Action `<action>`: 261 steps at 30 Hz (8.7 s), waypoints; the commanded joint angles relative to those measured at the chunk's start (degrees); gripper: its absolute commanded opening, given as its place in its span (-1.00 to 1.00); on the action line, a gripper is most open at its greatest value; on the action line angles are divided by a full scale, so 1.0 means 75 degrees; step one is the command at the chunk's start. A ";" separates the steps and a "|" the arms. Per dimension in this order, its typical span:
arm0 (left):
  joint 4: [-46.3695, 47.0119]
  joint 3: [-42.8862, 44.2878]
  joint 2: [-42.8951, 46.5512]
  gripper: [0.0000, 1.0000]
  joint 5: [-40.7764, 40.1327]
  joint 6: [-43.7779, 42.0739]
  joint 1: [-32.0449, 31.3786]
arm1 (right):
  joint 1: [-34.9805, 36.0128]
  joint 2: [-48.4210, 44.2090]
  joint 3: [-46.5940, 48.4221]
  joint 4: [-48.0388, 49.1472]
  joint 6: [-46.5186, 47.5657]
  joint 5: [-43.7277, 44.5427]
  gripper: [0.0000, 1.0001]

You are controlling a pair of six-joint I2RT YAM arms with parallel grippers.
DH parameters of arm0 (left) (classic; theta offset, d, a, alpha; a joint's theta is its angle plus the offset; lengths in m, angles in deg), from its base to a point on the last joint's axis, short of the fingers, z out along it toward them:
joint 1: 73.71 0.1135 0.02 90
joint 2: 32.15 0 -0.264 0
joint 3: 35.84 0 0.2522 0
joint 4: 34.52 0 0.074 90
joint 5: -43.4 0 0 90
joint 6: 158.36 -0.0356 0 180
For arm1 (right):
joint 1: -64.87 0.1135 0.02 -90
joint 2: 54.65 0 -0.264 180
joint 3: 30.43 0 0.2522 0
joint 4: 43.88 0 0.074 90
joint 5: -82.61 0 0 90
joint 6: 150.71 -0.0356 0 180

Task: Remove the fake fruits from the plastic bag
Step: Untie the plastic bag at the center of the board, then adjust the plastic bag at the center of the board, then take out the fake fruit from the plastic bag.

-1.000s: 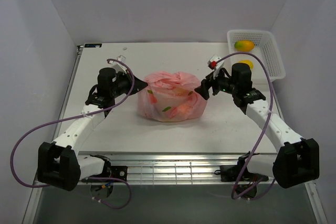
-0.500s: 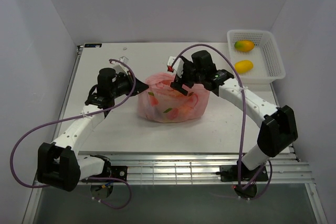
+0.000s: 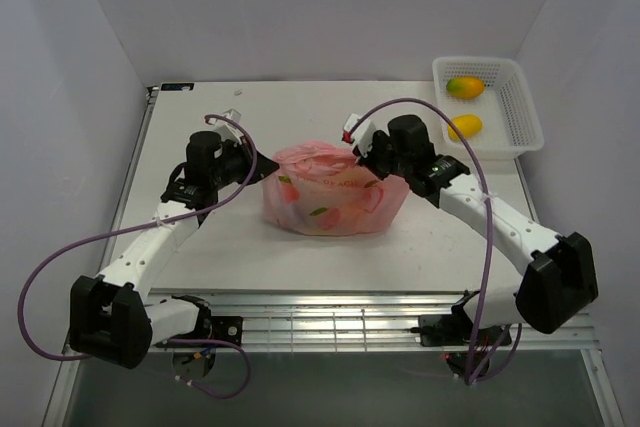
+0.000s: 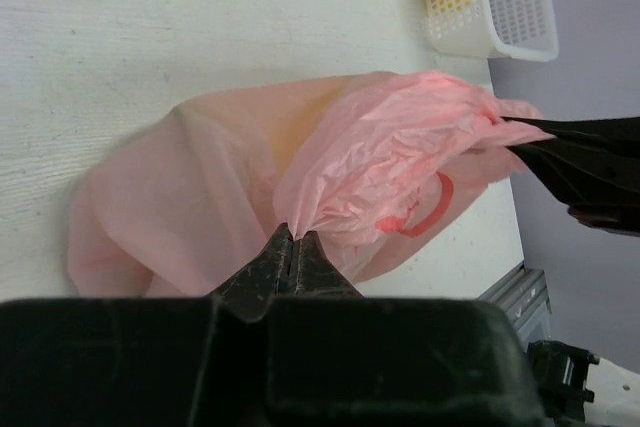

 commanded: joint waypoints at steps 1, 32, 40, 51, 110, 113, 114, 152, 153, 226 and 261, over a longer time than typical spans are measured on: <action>-0.0310 0.0127 0.0390 -1.00 -0.0900 0.0174 0.0008 | -0.0697 -0.1181 -0.0899 0.1349 -0.1408 0.0592 -0.85; -0.3004 0.2188 0.0031 0.96 -0.3722 -0.3443 -0.3108 | -0.2822 -0.3293 -0.3081 0.4011 -0.4718 -0.5244 -0.85; -0.3522 0.3840 -0.1086 0.96 -0.4888 -0.5284 -0.3883 | -0.2833 -0.3352 -0.3034 0.4105 -0.4999 -0.5244 -0.85; -0.3581 0.3315 -0.0349 0.96 -0.2005 -0.6434 -0.3977 | -0.2833 -0.2988 -0.2671 0.3601 -0.5117 -0.5197 -0.85; -0.0625 0.2622 0.0051 -1.00 -0.9308 -0.2816 -0.3865 | -0.2880 -0.3282 -0.2191 0.3086 -0.4824 -0.5303 -0.85; -0.0768 0.3055 -0.0405 -1.00 -0.8463 -0.2251 -0.3031 | -0.2892 -0.2849 -0.1667 0.3272 -0.4660 -0.5314 -0.85; -0.0687 0.3265 -0.0581 -1.00 -0.7870 -0.2297 -0.2853 | -0.2903 -0.2650 -0.1361 0.3261 -0.4567 -0.5326 -0.85; 0.0978 -0.0237 0.0730 -1.00 -0.2870 -0.0610 -0.1761 | -0.1268 -0.2729 -0.0703 0.0765 -0.3346 -0.3357 0.80; 0.0990 -0.0190 0.0707 -1.00 -0.2883 -0.0575 -0.1796 | -0.1031 -0.2881 -0.0598 0.0684 -0.3394 -0.3427 0.80; 0.0135 -0.0295 0.1164 -1.00 -0.3223 0.0070 -0.2488 | 0.1421 0.2331 -0.0948 0.2534 -0.5458 0.3896 0.80; 0.0322 -0.0459 0.0859 -1.00 -0.3012 0.0070 -0.2500 | 0.1222 0.0751 -0.1464 0.3707 -0.4437 0.2249 -0.44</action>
